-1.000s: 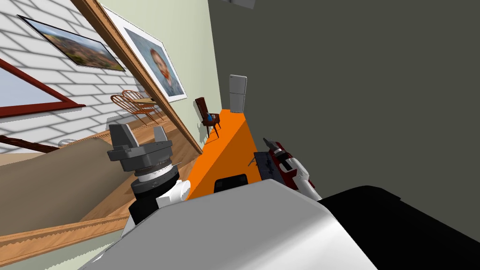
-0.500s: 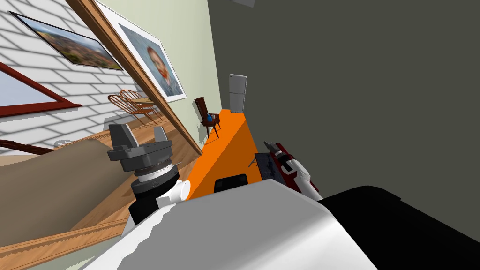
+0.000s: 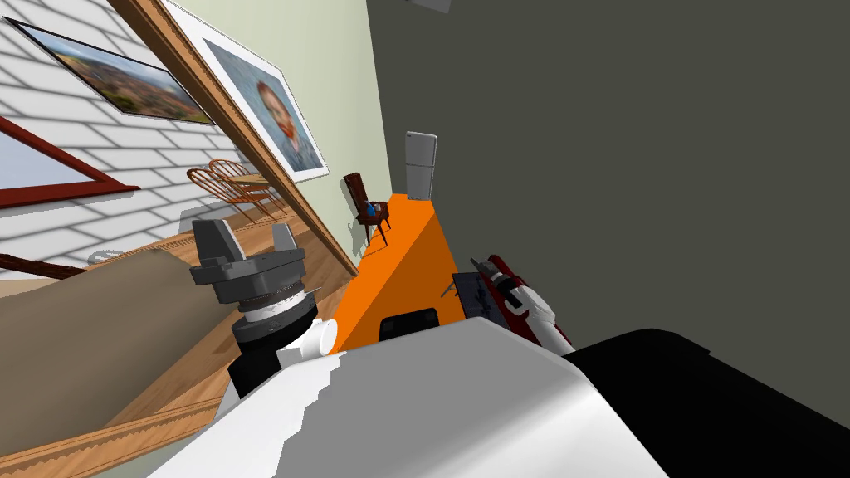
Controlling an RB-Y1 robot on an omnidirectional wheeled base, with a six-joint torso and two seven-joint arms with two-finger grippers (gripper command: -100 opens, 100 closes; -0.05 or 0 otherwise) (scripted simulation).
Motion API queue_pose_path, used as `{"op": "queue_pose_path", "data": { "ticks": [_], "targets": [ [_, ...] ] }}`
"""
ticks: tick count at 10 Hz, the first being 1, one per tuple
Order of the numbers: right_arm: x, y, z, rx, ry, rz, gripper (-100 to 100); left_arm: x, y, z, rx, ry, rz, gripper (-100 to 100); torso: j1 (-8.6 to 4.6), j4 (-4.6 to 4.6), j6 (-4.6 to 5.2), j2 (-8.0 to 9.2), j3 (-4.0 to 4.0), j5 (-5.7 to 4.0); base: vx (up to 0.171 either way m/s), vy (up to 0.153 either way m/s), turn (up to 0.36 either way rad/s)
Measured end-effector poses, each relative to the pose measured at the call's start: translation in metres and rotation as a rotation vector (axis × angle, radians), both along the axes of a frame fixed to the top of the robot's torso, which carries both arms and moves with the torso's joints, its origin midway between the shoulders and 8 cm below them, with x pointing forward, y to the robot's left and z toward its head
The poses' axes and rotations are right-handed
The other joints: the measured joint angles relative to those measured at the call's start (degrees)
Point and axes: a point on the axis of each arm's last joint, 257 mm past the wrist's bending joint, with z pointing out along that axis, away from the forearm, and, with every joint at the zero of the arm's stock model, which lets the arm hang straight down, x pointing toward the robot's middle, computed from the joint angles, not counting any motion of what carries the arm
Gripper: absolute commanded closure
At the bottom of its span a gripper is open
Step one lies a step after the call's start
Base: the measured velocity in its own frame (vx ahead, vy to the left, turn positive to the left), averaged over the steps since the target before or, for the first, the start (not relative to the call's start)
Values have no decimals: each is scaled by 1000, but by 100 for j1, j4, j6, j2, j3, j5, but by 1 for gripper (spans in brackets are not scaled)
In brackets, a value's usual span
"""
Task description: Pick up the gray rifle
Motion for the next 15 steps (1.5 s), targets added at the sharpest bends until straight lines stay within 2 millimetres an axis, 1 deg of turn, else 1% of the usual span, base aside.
{"op": "queue_pose_path", "data": {
  "ticks": [1, 3, 4, 5, 6, 9, 12, 13, 14, 15],
  "targets": [
    [-8, -11, -14, -23, 32, -8, -100, 0, 0, 0, 0, 0, 0, 0, -2, 0, 1, 2, 1, 0, 29, 13, -9],
    [-25, -20, -35, -57, 93, -19, -100, 0, 0, 0, 0, 0, 0, 0, 0, 2, 2, 8, 5, 0, 29, 19, -12],
    [-28, -31, -43, -67, 115, -29, -100, 0, 0, 0, 0, 0, 0, 0, -1, 2, 0, 8, 5, 0, 32, 20, -4],
    [-39, -35, -57, -85, 149, -31, -100, 0, 0, 0, 0, 0, 0, 0, 1, 2, 2, 8, 5, 0, 31, 16, -11],
    [-45, -41, -66, -95, 172, -37, -100, 0, 0, 0, 0, 0, 0, 0, -1, 2, 0, 7, 4, 0, 39, 16, -6],
    [-81, -59, -102, -142, 277, -48, -100, 0, 0, 0, 0, 0, 0, 0, 0, 2, 1, 8, 4, 1, 34, 22, -9],
    [-113, -71, -128, -174, 363, -50, -100, 0, 0, 0, 0, 0, 0, 0, 1, 3, 1, 13, 8, 1, 17, 18, -5],
    [-121, -75, -135, -178, 384, -53, -100, 0, 0, 0, 0, 0, 0, 0, 0, 4, 0, 14, 8, 1, 7, 10, -1],
    [-125, -77, -138, -179, 393, -55, -100, 0, 0, 0, 0, 0, 0, 0, -2, 4, -1, 16, 9, 0, 17, 16, 1],
    [-137, -81, -148, -185, 420, -56, -100, 0, 0, 0, 0, 0, 0, 0, -1, 4, 1, 14, 8, 0, 28, 28, -7]
  ]
}}
